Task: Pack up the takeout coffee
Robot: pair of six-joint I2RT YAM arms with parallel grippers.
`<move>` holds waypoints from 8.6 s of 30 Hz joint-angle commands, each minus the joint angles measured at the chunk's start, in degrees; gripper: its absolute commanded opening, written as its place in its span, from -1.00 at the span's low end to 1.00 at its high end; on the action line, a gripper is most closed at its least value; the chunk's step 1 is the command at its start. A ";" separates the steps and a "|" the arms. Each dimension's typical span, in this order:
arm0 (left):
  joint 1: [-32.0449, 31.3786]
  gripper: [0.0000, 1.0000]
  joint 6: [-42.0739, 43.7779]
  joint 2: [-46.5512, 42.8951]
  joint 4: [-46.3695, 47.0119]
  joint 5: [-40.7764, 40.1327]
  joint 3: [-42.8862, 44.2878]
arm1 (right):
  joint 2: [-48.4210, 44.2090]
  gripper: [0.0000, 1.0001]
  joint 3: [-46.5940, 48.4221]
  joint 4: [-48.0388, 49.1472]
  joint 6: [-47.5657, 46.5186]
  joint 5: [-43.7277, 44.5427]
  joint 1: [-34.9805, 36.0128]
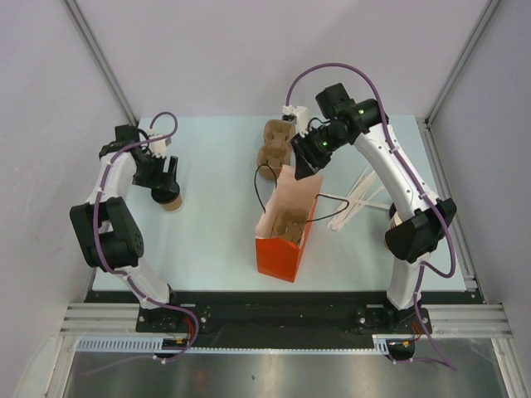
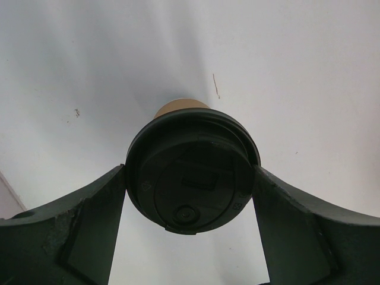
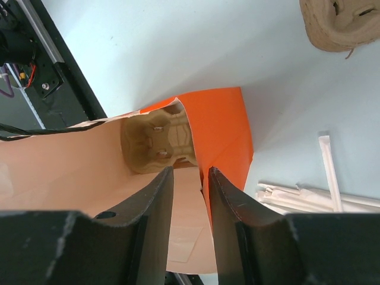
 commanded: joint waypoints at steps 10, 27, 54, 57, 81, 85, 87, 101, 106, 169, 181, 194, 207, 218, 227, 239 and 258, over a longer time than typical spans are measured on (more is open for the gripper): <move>-0.10 0.74 -1.21 1.92 0.13 -0.08 0.80 | -1.11 -0.29 1.74 0.22 -0.32 -0.58 -0.66; 1.13 0.77 -2.09 3.94 -0.14 0.62 0.09 | -1.55 -0.29 1.13 0.14 -0.32 -0.49 -0.83; -10.97 -0.81 -1.82 -8.09 -19.66 29.26 43.95 | -1.72 -0.28 1.57 0.84 0.39 0.21 -0.66; -17.29 -0.80 -4.63 -12.66 -16.32 30.85 42.46 | -1.64 -0.28 1.48 0.84 0.30 0.83 -0.30; -58.28 -0.86 -9.21 -15.83 -10.16 15.39 28.75 | -1.99 -1.00 0.86 2.33 3.20 2.15 2.51; -58.37 -0.87 -7.72 -15.22 -10.42 12.23 25.50 | -1.90 -1.00 0.86 2.60 5.13 1.27 1.72; -58.37 -0.89 -7.10 -14.87 -10.86 10.65 23.74 | -1.90 -1.00 0.52 2.60 5.57 0.66 1.28; -51.61 -0.92 -0.69 -10.39 -14.46 3.61 25.04 | -4.62 -0.89 -3.96 1.63 6.72 -2.06 -1.36; -50.63 -0.92 2.30 -8.89 -15.78 2.38 28.56 | -6.46 -0.64 -6.17 0.58 6.37 -4.17 -1.53; -54.15 -0.97 10.39 -44.74 15.85 -6.58 -28.20 | -31.60 -1.00 -43.86 54.18 -7.25 14.43 18.85; -57.05 -0.99 14.25 -56.25 30.25 -12.74 -45.77 | -34.94 -1.00 -50.37 58.76 -5.77 23.15 24.48; -61.88 -0.99 14.88 -56.88 35.28 -14.85 -46.84 | -36.00 -1.00 -52.93 60.34 -4.01 27.46 28.26; -65.93 -1.00 13.47 -53.62 30.29 -18.01 -39.72 | -35.04 -1.00 -52.93 61.39 -2.42 30.88 29.32; -69.18 -1.00 13.56 -51.70 26.40 -22.05 -35.59 | -34.60 -1.00 -53.01 61.48 -1.90 31.51 30.19; -69.35 -1.00 11.71 -46.69 32.29 -22.84 -37.61 | -34.95 -1.00 -53.01 61.05 -0.67 29.93 30.19; -69.35 -1.00 12.84 -47.11 34.22 -20.04 -40.95 | -35.74 -1.00 -53.01 60.34 2.23 20.63 28.26; -69.27 -1.00 12.94 -46.68 20.61 -20.38 -34.36 | -35.12 -1.00 -52.13 58.85 2.76 12.78 26.24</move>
